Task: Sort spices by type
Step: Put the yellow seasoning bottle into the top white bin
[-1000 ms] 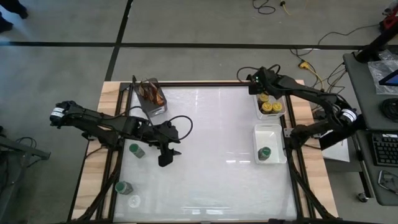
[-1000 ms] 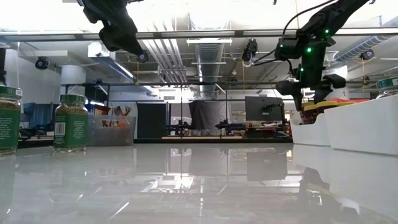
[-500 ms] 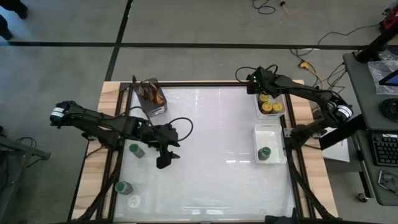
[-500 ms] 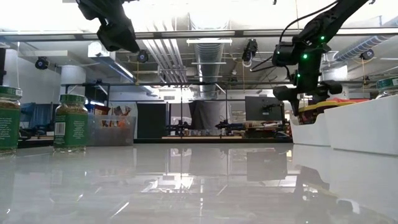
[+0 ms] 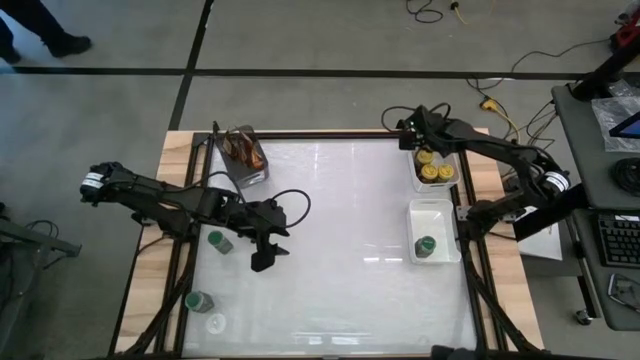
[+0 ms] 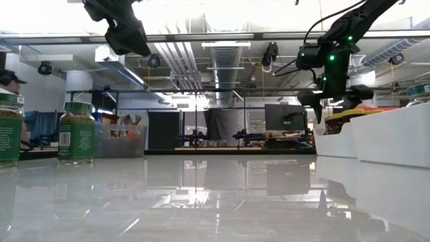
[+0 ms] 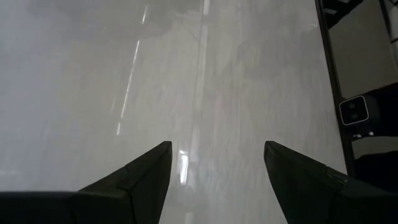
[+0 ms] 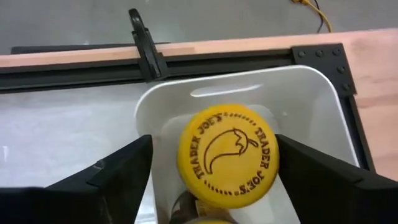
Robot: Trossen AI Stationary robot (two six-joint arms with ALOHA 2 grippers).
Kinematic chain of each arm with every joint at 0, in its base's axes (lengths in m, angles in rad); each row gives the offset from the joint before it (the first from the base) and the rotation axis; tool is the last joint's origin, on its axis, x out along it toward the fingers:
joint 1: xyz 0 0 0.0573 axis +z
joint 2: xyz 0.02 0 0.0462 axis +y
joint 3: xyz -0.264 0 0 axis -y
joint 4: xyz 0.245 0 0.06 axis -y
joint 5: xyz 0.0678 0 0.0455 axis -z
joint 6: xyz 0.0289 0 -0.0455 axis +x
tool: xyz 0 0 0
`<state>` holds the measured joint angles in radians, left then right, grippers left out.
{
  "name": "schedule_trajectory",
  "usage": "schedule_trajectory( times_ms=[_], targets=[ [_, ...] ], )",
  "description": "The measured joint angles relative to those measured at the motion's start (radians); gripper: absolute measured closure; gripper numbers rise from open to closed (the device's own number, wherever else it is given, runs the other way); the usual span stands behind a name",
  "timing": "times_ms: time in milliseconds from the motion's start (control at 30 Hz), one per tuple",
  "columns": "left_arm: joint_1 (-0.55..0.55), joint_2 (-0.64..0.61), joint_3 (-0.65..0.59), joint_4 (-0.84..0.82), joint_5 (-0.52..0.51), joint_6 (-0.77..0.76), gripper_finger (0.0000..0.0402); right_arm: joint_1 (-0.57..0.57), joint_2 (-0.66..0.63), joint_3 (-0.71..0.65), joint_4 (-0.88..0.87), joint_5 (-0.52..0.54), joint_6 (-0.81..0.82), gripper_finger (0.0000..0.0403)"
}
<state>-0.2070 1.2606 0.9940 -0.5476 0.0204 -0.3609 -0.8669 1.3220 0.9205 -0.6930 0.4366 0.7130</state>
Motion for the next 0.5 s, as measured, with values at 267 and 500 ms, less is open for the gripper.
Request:
schedule_trajectory(
  times_ms=[267,500],
  targets=[
    [0.0,0.0,0.0,0.0,-0.002,0.035,0.0162,-0.065,0.055,0.134,-0.159,-0.071,0.103,0.0072],
    [-0.002,0.0,0.0,0.0,-0.002,0.056,0.0162,-0.089,0.124,0.26,-0.29,-0.097,0.439,0.0092]
  ],
)
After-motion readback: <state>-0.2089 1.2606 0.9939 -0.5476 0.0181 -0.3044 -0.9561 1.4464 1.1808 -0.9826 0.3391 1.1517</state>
